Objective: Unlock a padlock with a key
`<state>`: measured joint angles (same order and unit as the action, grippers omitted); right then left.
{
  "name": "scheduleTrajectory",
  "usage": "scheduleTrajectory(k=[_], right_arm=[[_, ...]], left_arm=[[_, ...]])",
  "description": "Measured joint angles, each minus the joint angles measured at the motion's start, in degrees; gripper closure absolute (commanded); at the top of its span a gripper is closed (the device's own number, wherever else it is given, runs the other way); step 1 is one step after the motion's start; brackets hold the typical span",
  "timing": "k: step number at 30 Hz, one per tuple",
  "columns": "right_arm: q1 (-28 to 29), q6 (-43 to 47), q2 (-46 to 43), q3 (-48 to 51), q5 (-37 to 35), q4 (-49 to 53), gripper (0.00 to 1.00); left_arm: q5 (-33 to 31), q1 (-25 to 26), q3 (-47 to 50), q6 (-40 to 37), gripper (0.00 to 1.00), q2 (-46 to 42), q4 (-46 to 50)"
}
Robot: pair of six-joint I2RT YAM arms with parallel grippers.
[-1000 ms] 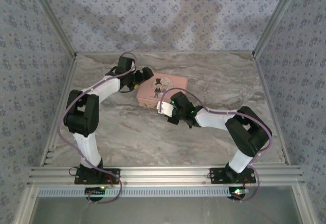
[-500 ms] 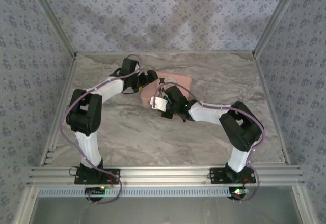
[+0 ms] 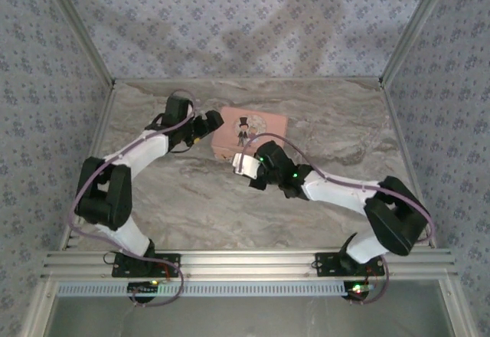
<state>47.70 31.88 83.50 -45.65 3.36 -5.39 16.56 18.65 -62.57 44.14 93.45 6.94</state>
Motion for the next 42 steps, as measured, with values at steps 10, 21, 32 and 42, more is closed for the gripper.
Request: scheduleTrajectory(k=[10, 21, 32, 42], right_arm=[[0.13, -9.64, -13.84, 6.47, -5.95, 3.93, 1.00], [-5.46, -28.37, -29.86, 14.23, -12.72, 10.36, 1.00], [-25.49, -50.80, -31.26, 17.46, -13.60, 15.13, 1.00], [-29.83, -59.60, -15.80, 17.75, -7.58, 12.11, 1.00]], left_arm=[[-2.58, 1.49, 9.22, -0.33, 0.02, -8.87, 0.44], [-6.73, 3.13, 17.44, -1.25, 0.02, -21.00, 2.78], [-13.20, 3.02, 19.58, -1.20, 0.02, -22.53, 7.56], [-13.66, 2.95, 19.78, -1.01, 0.02, -22.34, 7.91]])
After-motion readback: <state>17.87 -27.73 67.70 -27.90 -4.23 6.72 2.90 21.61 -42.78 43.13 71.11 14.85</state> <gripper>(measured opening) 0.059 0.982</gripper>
